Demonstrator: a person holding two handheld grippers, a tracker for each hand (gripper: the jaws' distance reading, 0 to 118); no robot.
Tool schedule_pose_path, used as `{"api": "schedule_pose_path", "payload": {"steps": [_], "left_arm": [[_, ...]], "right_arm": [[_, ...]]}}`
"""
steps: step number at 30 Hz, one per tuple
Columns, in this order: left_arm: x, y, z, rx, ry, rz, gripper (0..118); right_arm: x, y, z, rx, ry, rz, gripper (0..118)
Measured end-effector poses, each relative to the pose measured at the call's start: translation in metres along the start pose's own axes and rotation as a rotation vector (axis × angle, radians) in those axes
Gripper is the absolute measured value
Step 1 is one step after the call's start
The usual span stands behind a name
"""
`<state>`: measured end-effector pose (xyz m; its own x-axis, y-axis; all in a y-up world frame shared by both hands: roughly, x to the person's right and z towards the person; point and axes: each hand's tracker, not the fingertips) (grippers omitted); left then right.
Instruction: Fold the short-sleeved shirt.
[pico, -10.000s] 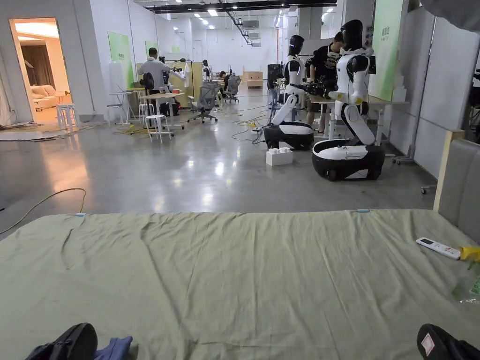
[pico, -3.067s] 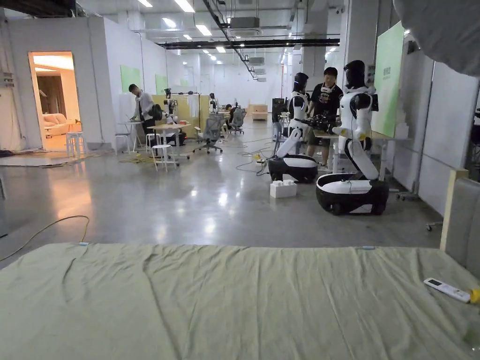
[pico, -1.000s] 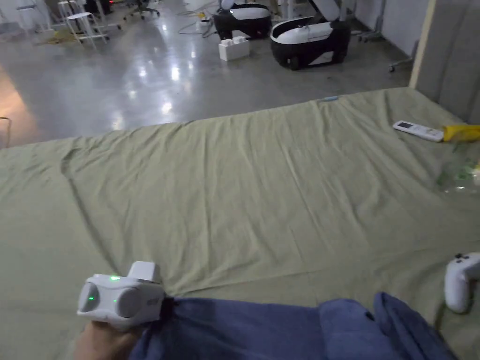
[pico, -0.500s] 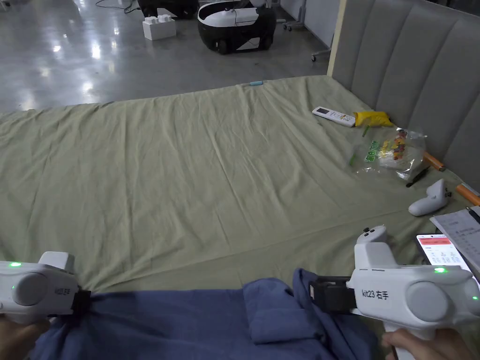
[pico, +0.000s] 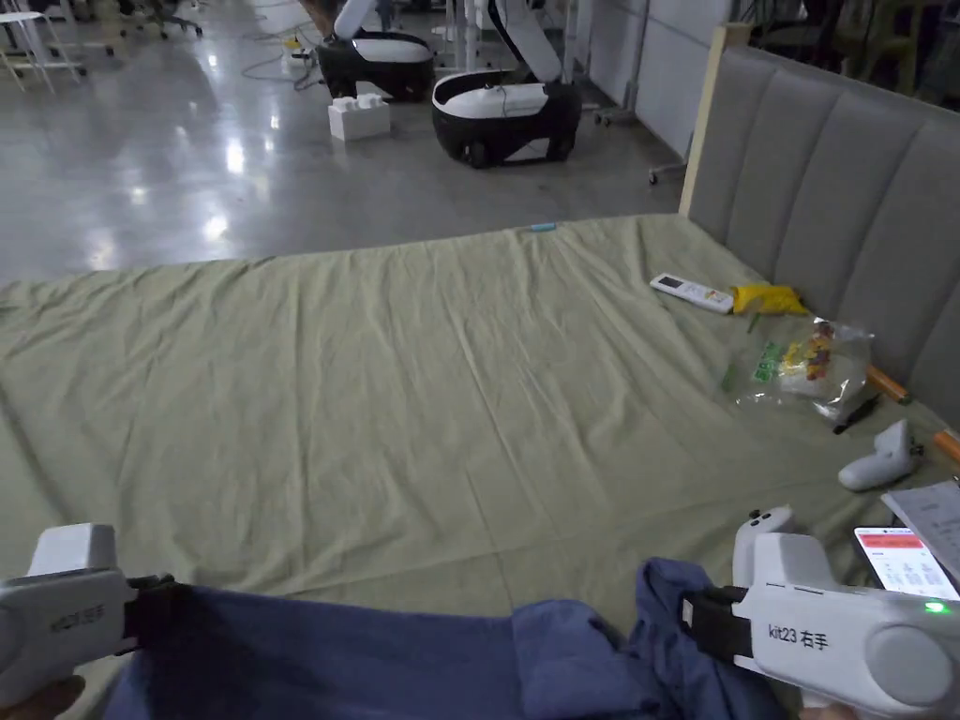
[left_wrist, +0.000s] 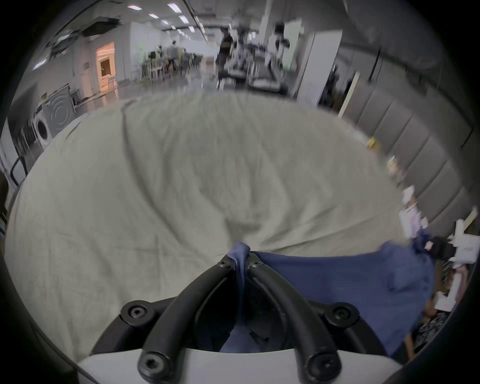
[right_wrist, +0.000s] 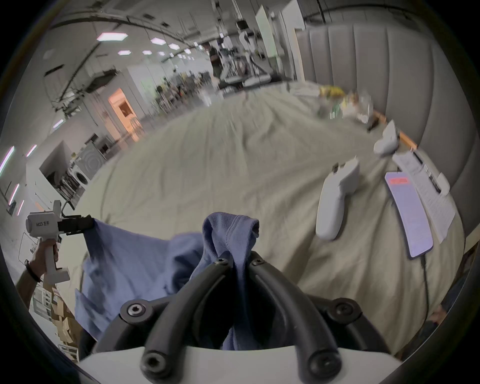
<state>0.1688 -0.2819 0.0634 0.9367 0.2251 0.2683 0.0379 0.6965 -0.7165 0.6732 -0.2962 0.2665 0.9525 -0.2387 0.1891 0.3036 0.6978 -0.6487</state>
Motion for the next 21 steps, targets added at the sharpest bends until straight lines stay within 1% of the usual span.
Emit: {"api": "schedule_pose_path", "payload": {"steps": [2, 3, 4, 5, 6, 7, 10, 12, 13, 17, 21], "left_arm": [[-0.004, 0.006, 0.050, 0.098, -0.020, 0.008, 6], [-0.008, 0.010, 0.079, 0.121, 0.006, -0.023, 6], [-0.013, 0.013, 0.105, 0.163, -0.002, -0.019, 6], [-0.014, 0.017, 0.139, 0.206, -0.014, -0.026, 6], [-0.015, 0.019, 0.161, 0.235, -0.017, -0.024, 6], [-0.018, 0.022, 0.193, 0.304, 0.005, -0.039, 6], [-0.025, 0.030, 0.268, 0.423, 0.015, -0.029, 6], [-0.028, 0.037, 0.310, 0.478, 0.035, -0.023, 6], [-0.027, 0.038, 0.331, 0.533, 0.046, -0.028, 6], [-0.026, 0.049, 0.393, 0.668, 0.089, -0.042, 6], [-0.025, 0.063, 0.435, 0.763, 0.104, -0.033, 6]], "right_arm": [[-0.007, 0.008, 0.025, 0.078, 0.027, 0.012, 8], [-0.012, 0.015, 0.046, 0.126, 0.040, 0.016, 8], [-0.015, 0.018, 0.055, 0.153, 0.053, 0.024, 8], [-0.024, 0.027, 0.082, 0.187, 0.075, 0.040, 8], [-0.029, 0.031, 0.095, 0.214, 0.082, 0.050, 8], [-0.036, 0.038, 0.113, 0.251, 0.085, 0.062, 8], [-0.052, 0.061, 0.149, 0.351, 0.096, 0.105, 8], [-0.066, 0.079, 0.171, 0.407, 0.094, 0.118, 7], [-0.073, 0.089, 0.182, 0.436, 0.087, 0.113, 8], [-0.093, 0.120, 0.218, 0.545, 0.093, 0.098, 8], [-0.114, 0.152, 0.255, 0.637, 0.043, 0.120, 7]]}}
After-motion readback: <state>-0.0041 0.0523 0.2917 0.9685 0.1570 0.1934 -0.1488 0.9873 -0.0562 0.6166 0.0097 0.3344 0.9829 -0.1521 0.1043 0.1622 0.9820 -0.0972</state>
